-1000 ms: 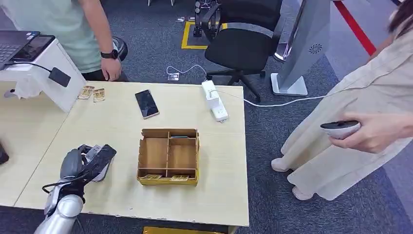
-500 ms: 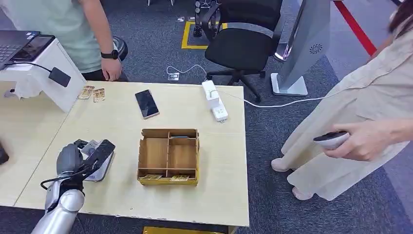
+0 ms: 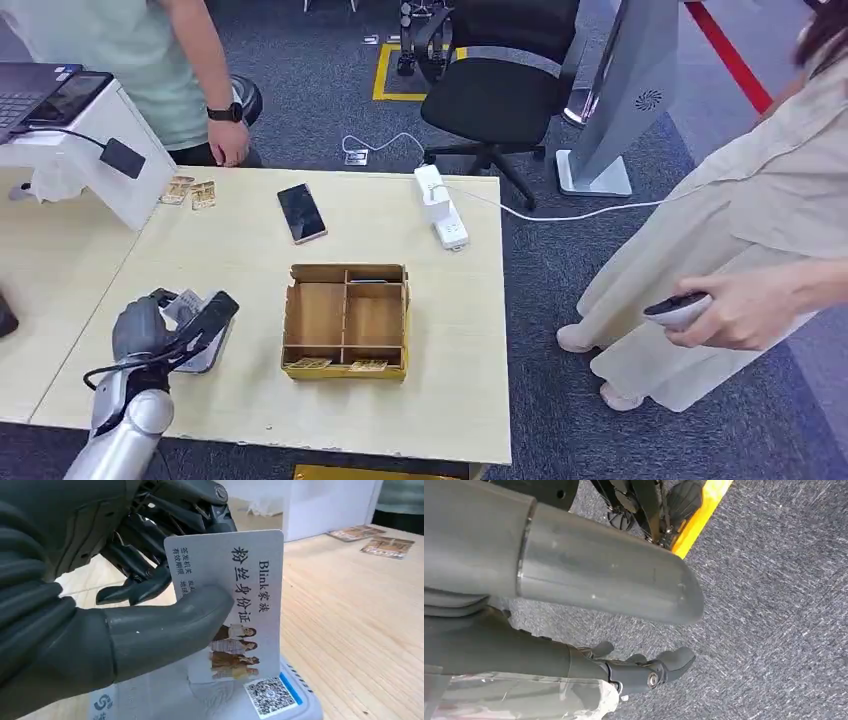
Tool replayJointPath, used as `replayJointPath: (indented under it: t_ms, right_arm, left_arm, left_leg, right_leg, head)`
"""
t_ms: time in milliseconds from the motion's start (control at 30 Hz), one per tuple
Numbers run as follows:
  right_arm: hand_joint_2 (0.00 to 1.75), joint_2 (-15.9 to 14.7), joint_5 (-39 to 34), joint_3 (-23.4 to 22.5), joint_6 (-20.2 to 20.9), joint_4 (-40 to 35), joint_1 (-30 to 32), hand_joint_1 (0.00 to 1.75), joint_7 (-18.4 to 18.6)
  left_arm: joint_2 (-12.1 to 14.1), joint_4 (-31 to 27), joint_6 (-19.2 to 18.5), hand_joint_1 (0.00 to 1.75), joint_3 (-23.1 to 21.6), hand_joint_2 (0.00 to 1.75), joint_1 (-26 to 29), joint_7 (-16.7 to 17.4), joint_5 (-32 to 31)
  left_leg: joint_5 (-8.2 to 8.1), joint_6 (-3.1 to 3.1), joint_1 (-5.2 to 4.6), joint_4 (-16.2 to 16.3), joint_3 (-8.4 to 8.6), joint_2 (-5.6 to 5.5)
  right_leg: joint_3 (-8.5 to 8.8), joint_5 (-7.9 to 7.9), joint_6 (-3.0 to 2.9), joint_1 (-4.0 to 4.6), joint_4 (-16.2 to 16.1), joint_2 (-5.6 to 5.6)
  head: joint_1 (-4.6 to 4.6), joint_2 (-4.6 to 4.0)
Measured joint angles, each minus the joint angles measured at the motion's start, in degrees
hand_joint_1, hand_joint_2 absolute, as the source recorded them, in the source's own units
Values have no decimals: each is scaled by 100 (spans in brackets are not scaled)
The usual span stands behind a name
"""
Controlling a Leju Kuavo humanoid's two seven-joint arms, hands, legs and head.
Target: Pass the card to the sensor for recognition and then transmit it.
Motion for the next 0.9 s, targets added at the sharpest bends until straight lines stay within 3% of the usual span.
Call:
replayJointPath:
  t_ms: [300, 700, 900]
  right_arm:
    - [0, 0, -4, 7, 11, -4, 0, 0, -4]
    - [0, 0, 11, 50, 20, -7, -3, 0, -39]
    - [0, 0, 11, 59, 17, -7, -3, 0, -35]
  left_arm:
    - [28, 101, -273, 175, 79, 175, -16, 74, -90]
    - [-37, 656, -35, 175, 107, 175, -47, 260, -853]
    - [-151, 859, -31, 175, 107, 175, -173, 146, -868]
  left_leg:
    - [0, 0, 0, -1, 8, -2]
    - [0, 0, -1, -1, 10, -2]
    - [1, 0, -2, -1, 20, -12]
  right_leg:
    - [9, 0, 0, 0, 1, -4]
    - [10, 0, 0, 0, 1, -4]
    - [23, -1, 0, -1, 1, -17]
  head:
    - [-2, 0]
    - [0, 0]
    - [0, 2]
